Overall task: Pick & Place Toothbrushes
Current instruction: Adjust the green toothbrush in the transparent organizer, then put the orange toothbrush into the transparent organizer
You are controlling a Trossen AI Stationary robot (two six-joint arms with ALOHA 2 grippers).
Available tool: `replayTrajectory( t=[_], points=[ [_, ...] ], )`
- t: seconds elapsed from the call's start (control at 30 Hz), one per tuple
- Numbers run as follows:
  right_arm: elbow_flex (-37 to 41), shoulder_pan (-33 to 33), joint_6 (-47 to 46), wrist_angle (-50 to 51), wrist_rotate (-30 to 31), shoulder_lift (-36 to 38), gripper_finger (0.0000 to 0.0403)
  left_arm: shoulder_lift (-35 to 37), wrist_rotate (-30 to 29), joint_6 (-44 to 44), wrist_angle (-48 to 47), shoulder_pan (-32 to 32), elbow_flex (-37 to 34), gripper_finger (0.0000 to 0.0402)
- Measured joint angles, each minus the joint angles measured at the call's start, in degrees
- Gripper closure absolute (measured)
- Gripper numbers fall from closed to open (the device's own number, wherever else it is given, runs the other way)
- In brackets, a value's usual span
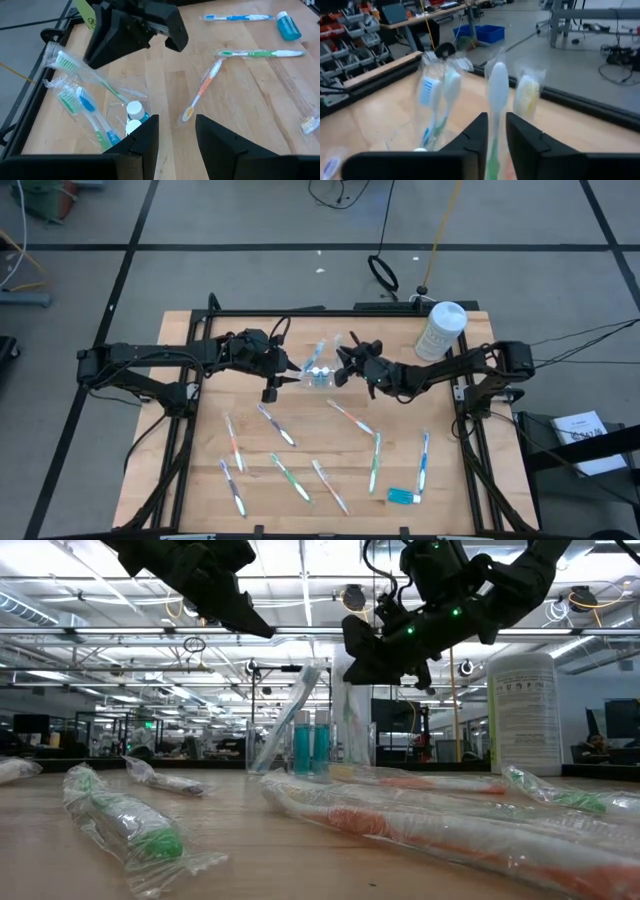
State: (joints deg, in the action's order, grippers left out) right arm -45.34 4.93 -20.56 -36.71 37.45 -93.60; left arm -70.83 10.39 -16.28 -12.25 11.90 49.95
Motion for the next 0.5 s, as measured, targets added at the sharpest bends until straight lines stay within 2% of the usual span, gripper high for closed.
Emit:
replayTrajectory(
  t=[0.27,0.37,0.5],
  points=[
    [0.0,0.0,5.4,2.6,0.2,5.7,0.0274,0.0,0.0,0.8,0.0,0.0,0.0,0.0268],
    [0.0,0.0,6.8,6.2,0.0,8.7,0.026,0.0,0.0,2.6,0.0,-0.1,0.0,0.0268],
    [0.0,-0.8,13.2,9.8,0.0,12.6,0.0251,0.0,-0.1,5.9,-0.5,-1.0,0.0,0.0268]
  ],
)
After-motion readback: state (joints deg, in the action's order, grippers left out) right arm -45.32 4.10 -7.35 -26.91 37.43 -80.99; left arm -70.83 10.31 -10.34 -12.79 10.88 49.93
